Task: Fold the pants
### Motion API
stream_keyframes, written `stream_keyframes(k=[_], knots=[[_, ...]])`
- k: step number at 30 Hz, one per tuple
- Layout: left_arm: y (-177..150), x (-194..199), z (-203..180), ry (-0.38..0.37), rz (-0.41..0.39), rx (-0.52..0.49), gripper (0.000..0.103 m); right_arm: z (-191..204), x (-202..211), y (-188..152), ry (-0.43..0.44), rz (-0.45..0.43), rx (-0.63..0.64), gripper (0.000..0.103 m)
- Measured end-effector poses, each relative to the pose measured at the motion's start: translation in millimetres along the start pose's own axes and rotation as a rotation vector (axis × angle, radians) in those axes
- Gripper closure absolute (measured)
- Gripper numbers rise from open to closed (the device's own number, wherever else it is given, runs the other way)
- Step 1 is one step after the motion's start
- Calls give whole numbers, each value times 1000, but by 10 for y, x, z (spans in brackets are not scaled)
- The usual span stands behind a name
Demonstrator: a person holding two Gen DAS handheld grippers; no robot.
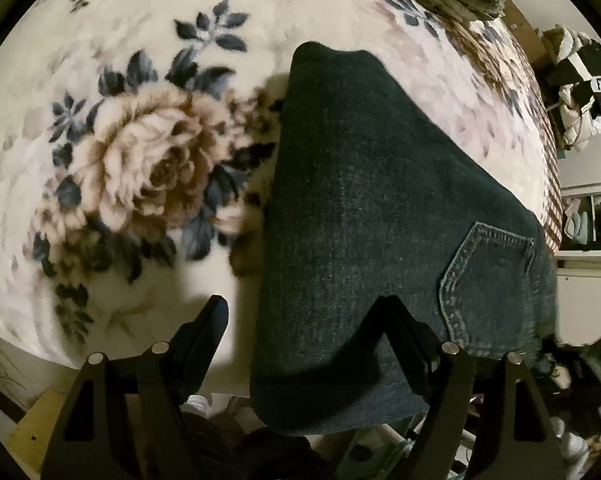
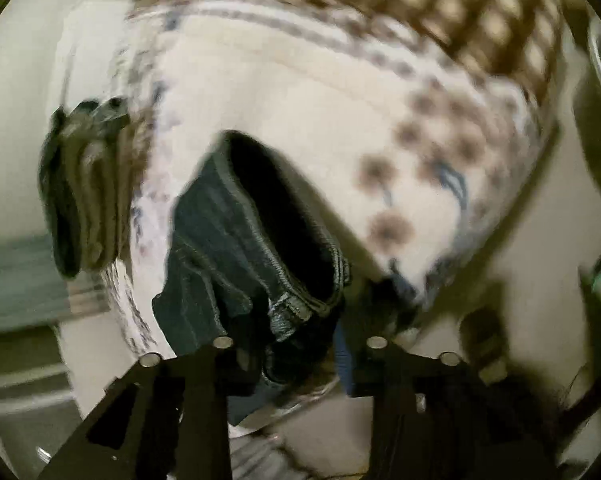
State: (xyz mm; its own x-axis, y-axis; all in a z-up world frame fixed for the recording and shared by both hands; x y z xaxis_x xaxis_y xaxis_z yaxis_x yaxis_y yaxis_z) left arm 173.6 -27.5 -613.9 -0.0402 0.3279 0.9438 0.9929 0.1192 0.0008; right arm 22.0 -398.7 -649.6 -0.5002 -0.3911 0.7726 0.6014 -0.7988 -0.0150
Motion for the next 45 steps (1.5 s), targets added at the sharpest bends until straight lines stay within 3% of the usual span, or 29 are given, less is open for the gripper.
stream_keyframes(k=[2,4,6,8,10,12,15,16,17,20,22,25,27,31,33,35,37,38,39,45], knots=[[2,1,11,-6,3,-1,25,204,133,0,-10,-51,115,76],[3,-12,16,7,6,-3,24,159,89,39,-37,-31,127,75],[14,-11,28,11,6,2,17,-109,-86,73,-4,41,8,57],[31,-9,37,-12,3,15,13,-403,-189,55,80,93,-139,23],[53,-3,46,-75,-8,26,13,-491,-201,38,116,96,-152,13],[106,-43,36,-156,-25,36,11,-475,-220,6,157,90,-124,12],[216,-216,25,-191,-30,32,9,-480,-317,-25,218,107,-87,12],[253,-284,23,-201,-29,28,5,-456,-398,-7,207,113,-57,10],[288,-321,4,-223,-33,22,0,-414,-442,11,203,111,-37,0],[353,-305,-95,-207,-57,-21,0,-252,-496,29,183,106,17,0],[387,-311,-104,-207,-54,-26,0,-101,-476,62,223,79,78,0],[381,-320,-56,-217,-57,-17,0,20,-524,129,164,72,133,0],[371,-312,-57,-215,-63,-12,0,25,-664,193,137,88,113,0],[388,-311,-65,-228,-82,23,0,84,-615,246,187,41,91,0],[373,-290,-56,-224,-103,15,1,87,-595,217,174,29,105,9],[347,-253,-106,-211,-137,-27,14,41,-578,184,133,13,105,40],[343,-192,-85,-209,-168,-21,35,-15,-535,144,110,1,107,50],[344,-150,-41,-217,-180,-10,56,-3,-501,126,106,-3,107,53],[342,-91,14,-241,-182,4,68,10,-471,108,97,-8,112,55],[267,194,-57,-234,-204,-59,76,182,-327,11,77,-10,122,62]])
Point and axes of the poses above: each gripper's, at about its wrist camera, not at the fingertips, and x roughly against the way its jaws point, z to its left, y to its top, the point moved 2 cm from there along -x, roughly the way its jaws point, and after that the axes turned 7 degrees about x, right-handed, at the moved point
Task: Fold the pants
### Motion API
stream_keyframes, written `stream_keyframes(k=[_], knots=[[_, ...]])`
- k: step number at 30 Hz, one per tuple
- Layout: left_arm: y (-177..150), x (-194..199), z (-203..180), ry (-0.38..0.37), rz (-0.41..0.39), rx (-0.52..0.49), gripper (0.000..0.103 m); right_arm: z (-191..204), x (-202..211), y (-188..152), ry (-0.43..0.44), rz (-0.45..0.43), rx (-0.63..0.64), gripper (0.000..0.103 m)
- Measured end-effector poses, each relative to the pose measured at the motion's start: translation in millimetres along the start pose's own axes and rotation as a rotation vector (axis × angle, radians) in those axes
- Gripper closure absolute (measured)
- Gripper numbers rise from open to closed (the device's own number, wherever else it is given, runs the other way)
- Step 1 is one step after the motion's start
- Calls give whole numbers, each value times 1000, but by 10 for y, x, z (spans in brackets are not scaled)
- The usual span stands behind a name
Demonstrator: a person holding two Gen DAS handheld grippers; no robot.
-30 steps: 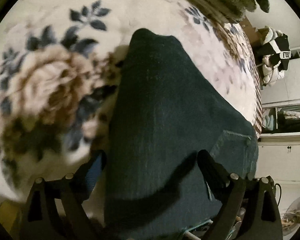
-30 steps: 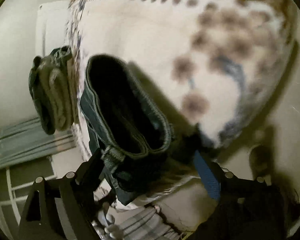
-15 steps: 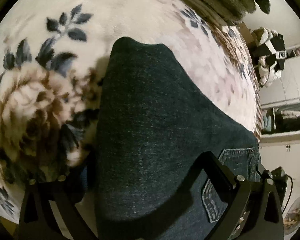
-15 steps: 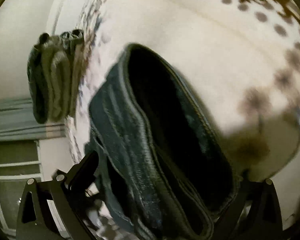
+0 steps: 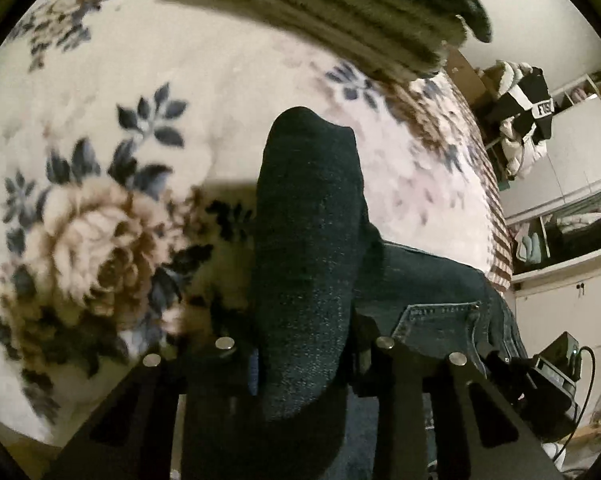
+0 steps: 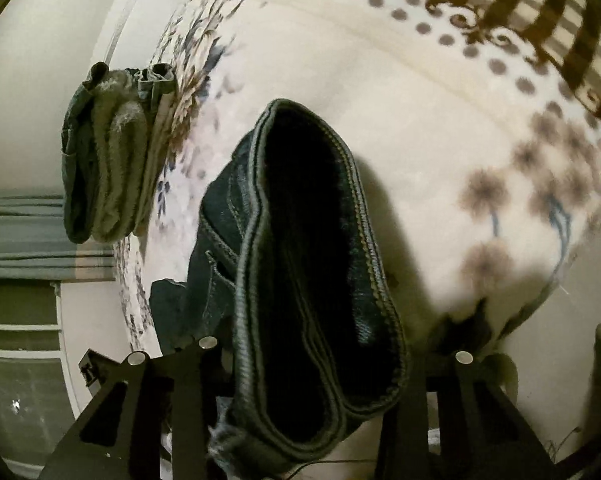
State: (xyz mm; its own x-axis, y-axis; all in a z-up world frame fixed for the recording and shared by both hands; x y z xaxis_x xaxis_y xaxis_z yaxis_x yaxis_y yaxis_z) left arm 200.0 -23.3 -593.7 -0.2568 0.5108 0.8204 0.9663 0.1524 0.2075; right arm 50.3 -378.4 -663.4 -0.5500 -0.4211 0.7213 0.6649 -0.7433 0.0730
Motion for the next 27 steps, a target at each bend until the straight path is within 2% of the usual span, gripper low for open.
stream_keyframes(k=[8,14,19,21,27], knots=[[76,603,-237,-14,-24,13,77,303,305,-114,47,7,-6,63],[423,1337,-658,-17,-51,11,77,919,757,-61,91,3,31,63],[1065,1942,-1097,-46,-126,-2,77,1754,1136,236,142,-34,97,64],[1462,2104,-1253,-71,-157,-3,77,2146,1239,439,165,-60,122,64],[2581,2182,-1472,-128,-208,-12,76,3248,1188,1237,205,-151,178,63]])
Point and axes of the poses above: each gripper's, at about its wrist camera, not at the fingertips, and x roughly against the way its jaws point, z to its left, y to its top, the point moved 2 cm from there along -x, roughly the way its jaws point, and after that the axes turned 7 degrees about x, right-handed, at the moved point
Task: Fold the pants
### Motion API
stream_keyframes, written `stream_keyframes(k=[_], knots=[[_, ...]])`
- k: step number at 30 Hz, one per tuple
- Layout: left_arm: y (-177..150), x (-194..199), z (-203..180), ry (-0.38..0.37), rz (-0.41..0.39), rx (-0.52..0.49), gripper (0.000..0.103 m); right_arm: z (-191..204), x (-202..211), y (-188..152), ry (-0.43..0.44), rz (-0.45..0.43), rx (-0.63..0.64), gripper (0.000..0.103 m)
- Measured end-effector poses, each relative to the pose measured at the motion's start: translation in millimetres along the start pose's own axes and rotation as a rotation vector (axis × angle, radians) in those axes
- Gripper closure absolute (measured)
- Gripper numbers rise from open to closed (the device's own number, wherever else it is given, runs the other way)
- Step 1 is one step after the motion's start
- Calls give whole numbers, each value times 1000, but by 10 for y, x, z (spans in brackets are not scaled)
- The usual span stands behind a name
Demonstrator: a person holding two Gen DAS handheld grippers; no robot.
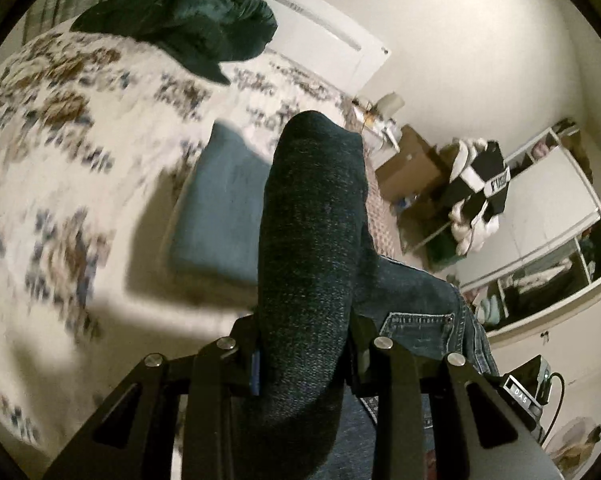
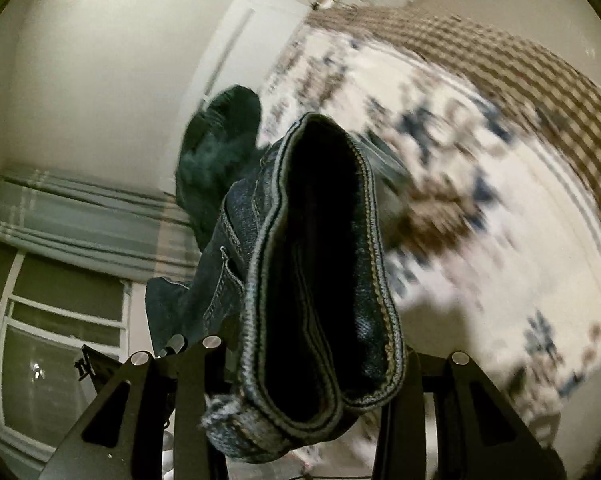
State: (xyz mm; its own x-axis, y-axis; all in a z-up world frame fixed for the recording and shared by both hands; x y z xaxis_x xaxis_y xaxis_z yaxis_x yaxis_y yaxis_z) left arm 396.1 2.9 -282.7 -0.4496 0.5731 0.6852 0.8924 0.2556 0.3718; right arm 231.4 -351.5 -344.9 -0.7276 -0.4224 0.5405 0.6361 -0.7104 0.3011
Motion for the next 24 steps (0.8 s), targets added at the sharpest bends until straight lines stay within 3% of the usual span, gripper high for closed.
stream_keyframes(k=[6,9,15,17,24], knots=[[1036,-711,158,7,23,12,76,421,-824,837,-14,-41,3,64],[1292,-1086,325,28,48,18,76,409,-1367,1146,-24,-32,-13,64],[1428,-1721,775,102,145,36,76,92,-2193,1400,-78,9,-22,64],[1425,-1770,825,112,156,43,74,-31,-2378,1396,-97,29,-15,63],[1374,-1696,763,188,183,25,66,-126,-2482,1354,-181,114,13,50]])
Point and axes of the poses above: each gripper's, at about its wrist camera, not at the fingertips, and x roughly against the way its jaws point, z to its left, y to its top, the point moved 2 cm from there along -x, roughly the way its jaws point, and after that the axes turned 7 degrees about x, right-handed, at the moved point
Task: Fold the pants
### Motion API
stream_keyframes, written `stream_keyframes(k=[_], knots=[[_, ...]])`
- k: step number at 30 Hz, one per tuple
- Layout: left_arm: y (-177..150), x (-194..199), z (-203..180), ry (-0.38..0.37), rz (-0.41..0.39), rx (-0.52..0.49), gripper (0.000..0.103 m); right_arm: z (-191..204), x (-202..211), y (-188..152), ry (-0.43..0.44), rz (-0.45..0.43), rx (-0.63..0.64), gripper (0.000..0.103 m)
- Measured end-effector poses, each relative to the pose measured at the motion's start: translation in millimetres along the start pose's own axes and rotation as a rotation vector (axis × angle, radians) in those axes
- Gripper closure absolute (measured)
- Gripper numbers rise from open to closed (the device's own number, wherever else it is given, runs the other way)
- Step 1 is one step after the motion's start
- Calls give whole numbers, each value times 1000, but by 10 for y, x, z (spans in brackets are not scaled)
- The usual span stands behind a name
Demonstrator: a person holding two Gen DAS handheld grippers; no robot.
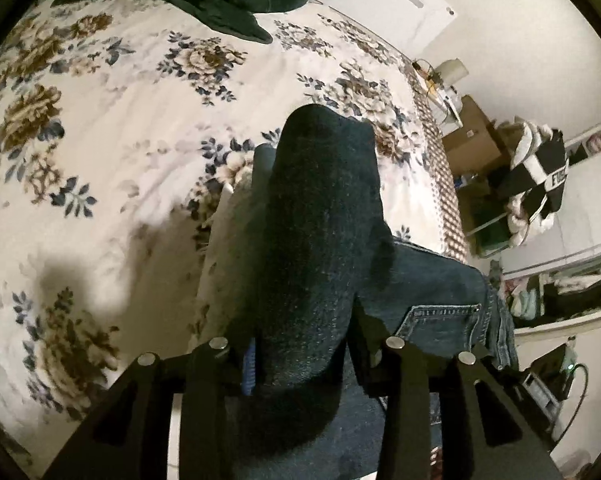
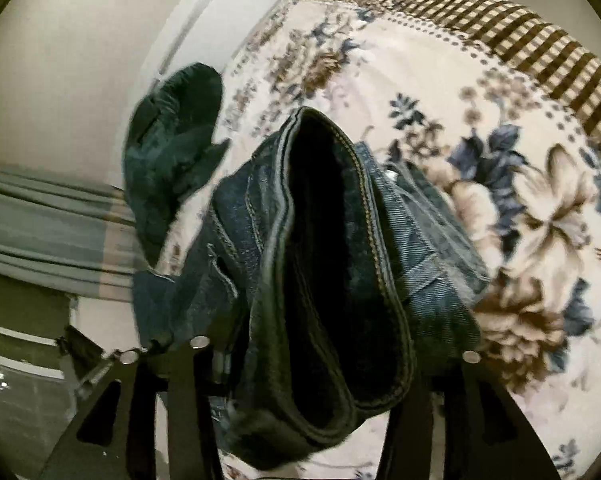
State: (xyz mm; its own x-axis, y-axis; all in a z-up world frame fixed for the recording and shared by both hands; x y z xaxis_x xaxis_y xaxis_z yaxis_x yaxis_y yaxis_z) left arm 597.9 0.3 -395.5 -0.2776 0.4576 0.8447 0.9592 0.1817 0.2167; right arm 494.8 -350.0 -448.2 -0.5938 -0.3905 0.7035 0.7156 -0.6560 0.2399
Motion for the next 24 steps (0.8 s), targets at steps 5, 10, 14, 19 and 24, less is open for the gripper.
stream_keyframes(k=[5,10,14,19,24], knots=[[-30,121,-50,76,-28,-36,52,17,158,-50,-101,32,10,42],[-43,299,-135,120,-65,-83,19,119,385,-77,-199,-8,44,24],[-132,417,-253,193,-100,-149,11,362,595,-118,-319,-53,147,5],[-365,491,-322,275,-119,-215,9,806,728,-330,-566,-90,386,1],[-626,545,-308,332,-113,-245,8,1072,793,-649,-689,-111,515,1]])
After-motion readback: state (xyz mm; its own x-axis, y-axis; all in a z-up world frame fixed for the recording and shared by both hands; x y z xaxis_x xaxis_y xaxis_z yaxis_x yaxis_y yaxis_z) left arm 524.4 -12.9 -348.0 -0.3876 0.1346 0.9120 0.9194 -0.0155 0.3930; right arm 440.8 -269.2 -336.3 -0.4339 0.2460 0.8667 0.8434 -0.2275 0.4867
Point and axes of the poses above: each gripper's, at about its wrist camera, not at the fingertips, and x roughly against the way its jaws point, z to its left, y to its top, the point moved 2 cm from there along -x, roughly the way its jaws point, and after that the axes turned 7 degrees about x, right-handed, at the moved point
